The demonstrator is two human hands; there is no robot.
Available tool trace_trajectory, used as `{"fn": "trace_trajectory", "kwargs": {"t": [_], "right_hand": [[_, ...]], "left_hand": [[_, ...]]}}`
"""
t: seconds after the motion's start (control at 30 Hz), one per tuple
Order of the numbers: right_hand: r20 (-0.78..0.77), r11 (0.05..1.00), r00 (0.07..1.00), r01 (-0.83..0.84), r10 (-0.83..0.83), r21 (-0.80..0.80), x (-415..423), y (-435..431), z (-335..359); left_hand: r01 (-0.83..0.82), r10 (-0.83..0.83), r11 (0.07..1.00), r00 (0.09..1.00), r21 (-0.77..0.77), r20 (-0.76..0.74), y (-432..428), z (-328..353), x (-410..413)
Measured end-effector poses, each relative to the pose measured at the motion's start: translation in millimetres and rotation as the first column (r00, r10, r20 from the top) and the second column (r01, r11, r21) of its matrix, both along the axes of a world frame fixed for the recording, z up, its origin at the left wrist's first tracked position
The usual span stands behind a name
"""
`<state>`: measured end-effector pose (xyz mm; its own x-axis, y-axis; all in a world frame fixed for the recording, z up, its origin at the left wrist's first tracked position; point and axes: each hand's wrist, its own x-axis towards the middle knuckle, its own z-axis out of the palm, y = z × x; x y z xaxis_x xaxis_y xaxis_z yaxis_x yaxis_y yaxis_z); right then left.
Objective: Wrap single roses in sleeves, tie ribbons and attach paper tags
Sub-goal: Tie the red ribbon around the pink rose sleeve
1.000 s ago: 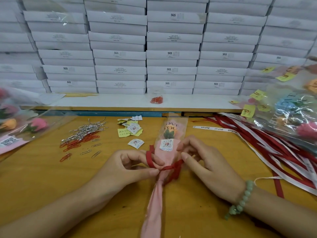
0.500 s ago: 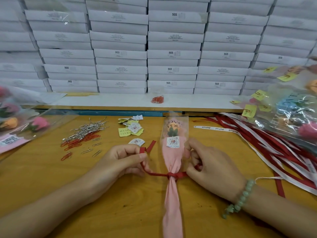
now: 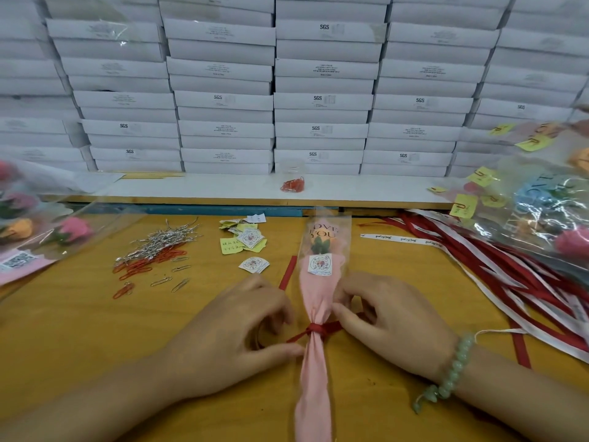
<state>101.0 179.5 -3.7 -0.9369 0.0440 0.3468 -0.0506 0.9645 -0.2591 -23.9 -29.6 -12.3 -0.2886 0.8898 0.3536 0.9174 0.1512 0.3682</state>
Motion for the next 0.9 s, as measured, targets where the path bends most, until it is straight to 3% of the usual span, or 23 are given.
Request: {"fn": "trace_trajectory", "kwargs": {"t": [0.2, 0.37, 0.43, 0.5, 0.63, 0.77, 0.9], "right_hand": [[0.059, 0.998, 0.996, -0.070, 0.070, -0.002, -1, -2, 2], [0.062, 0.996, 0.994, -0.091, 0.091, -0.015, 1, -5, 2], [0.066, 0.995, 0.993, -0.100, 0.101, -0.015, 1, -4, 2], [0.074, 0.994, 0.991, -0.113, 0.113, -0.006, 0, -4, 2], [0.083, 0.991, 0.988, -0.131, 0.131, -0.015, 0, -3, 1], [0.095, 0.988, 0.984, -0.149, 0.151, -0.032, -2, -3, 1], [0.096, 0.987, 0.982, -0.160, 0.162, -0.030, -2, -2, -1]], "left_hand": [[-0.026, 0.021, 0.997, 0.997, -0.068, -0.070, 1, -5, -2], [-0.026, 0.024, 0.997, 0.999, -0.078, -0.031, 2, -4, 0], [-0.009, 0.011, 0.999, 0.998, -0.035, 0.069, 3, -2, 2], [0.011, -0.025, 0.998, 0.962, 0.054, 0.274, 4, 0, 4], [0.059, -0.147, 0.985, 0.789, 0.163, 0.597, 6, 9, 9], [0.089, -0.220, 0.973, 0.650, 0.215, 0.727, 5, 13, 13], [0.027, -0.206, 0.971, 0.609, 0.239, 0.766, 7, 13, 16]]}}
